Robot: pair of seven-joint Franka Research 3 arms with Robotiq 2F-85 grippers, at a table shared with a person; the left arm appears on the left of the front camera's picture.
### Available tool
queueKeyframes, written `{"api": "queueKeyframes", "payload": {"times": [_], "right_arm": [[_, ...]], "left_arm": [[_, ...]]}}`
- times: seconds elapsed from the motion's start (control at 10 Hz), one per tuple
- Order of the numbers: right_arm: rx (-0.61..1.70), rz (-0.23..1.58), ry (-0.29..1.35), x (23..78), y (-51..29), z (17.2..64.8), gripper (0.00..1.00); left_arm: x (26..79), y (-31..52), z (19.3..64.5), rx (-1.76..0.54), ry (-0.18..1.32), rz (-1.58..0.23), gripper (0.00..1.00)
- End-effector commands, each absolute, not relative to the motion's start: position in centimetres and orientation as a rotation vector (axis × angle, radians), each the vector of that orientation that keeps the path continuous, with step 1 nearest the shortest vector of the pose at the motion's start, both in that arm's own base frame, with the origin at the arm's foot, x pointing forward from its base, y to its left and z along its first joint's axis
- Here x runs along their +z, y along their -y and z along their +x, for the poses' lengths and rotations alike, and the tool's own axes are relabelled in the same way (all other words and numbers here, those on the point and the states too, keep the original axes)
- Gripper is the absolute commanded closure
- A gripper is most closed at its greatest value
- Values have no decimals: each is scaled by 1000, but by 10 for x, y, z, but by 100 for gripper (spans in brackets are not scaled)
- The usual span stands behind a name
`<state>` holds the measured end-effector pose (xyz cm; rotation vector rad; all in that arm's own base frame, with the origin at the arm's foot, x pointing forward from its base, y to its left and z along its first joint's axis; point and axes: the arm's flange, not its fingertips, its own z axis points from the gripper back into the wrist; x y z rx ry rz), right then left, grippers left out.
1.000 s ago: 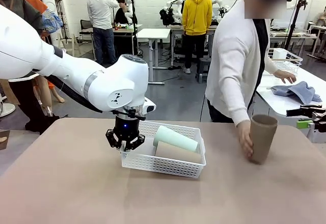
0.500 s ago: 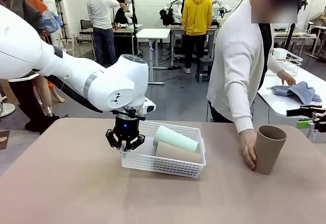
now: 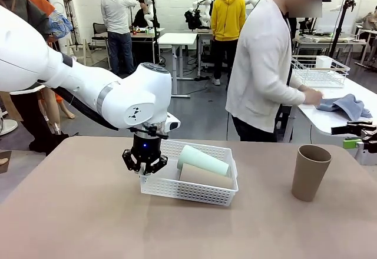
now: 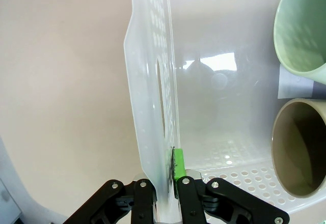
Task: Clean and organize the cups into the basket.
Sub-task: Pick up the Reusable plastic cup from the right side of the table and stack it inside the Organizing basket in the center of the table.
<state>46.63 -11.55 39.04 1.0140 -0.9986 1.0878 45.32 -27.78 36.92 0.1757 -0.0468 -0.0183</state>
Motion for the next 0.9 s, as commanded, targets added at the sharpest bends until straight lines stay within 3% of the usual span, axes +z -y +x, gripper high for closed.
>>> {"api": "queueKeyframes", "payload": {"times": [0.0,0.8], "right_arm": [[1092,1003,985,394,114,466,0],[1165,990,937,325,137,473,0]], "left_arm": [[371,279,453,-20,50,175,100],[371,279,453,-20,50,175,100]]}}
